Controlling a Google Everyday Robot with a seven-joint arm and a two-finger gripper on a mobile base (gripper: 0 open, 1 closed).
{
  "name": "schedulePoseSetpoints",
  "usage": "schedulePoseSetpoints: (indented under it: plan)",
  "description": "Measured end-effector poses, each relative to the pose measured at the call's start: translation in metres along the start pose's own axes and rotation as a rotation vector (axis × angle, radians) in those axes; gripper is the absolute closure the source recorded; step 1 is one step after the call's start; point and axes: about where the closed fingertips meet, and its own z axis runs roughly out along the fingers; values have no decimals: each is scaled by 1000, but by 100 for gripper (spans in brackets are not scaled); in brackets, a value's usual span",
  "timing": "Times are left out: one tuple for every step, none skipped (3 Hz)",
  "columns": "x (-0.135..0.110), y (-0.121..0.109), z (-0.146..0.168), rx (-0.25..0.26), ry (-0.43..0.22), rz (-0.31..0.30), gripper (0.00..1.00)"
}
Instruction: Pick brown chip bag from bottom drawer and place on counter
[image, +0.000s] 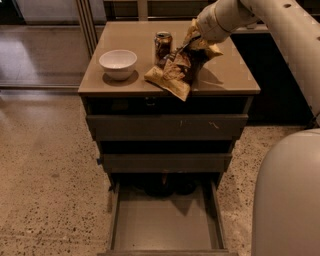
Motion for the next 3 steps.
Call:
schedulePoseSetpoints:
  plan:
    - [0,0,0,0,0,0,77]
    - [0,0,0,0,0,0,53]
    - [0,0,0,0,0,0,29]
